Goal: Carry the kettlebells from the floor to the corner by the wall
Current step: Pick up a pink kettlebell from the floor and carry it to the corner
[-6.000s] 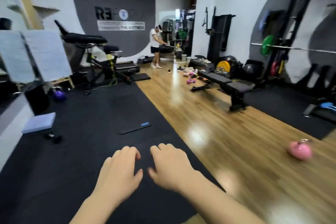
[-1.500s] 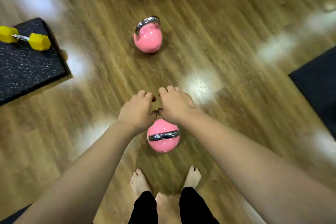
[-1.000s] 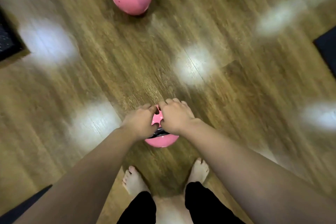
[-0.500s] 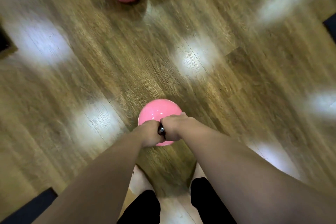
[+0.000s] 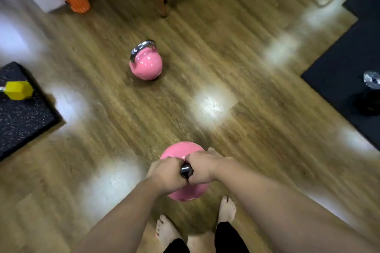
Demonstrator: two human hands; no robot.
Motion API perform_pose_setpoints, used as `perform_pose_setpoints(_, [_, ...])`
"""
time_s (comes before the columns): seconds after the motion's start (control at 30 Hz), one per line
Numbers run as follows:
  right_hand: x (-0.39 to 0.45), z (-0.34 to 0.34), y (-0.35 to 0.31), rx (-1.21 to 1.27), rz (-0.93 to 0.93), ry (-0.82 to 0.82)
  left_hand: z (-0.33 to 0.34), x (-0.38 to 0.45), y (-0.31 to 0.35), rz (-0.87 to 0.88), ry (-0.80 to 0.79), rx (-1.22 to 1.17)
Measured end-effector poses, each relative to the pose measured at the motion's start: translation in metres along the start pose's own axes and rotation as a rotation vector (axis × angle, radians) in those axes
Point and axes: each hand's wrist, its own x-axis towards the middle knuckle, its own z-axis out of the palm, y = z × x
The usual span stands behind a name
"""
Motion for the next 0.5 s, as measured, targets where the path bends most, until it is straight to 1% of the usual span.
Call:
perform_pose_setpoints(0.13, [-0.078, -0.069, -0.024, 0.033, 0.055, 0.045, -0.074, -0.043, 0.044, 0.149, 0.117, 0.149])
perform_pose_setpoints(0.27, [-0.147, -0.146, -0.041, 0.062, 0.068, 0.168, -0.162, -0.070, 0.089, 0.272, 0.217, 0.278])
perform_pose_setpoints(0.37, [-0.178, -0.187, -0.036, 0.082, 0.105, 0.247, -0.211, -0.074, 0.121, 0.333, 0.273, 0.316])
perform_pose_setpoints(0.5, [-0.199, -0.226, -0.012, 0.168, 0.141, 0.330, -0.258, -0.053, 0.156, 0.402, 0.271, 0.355])
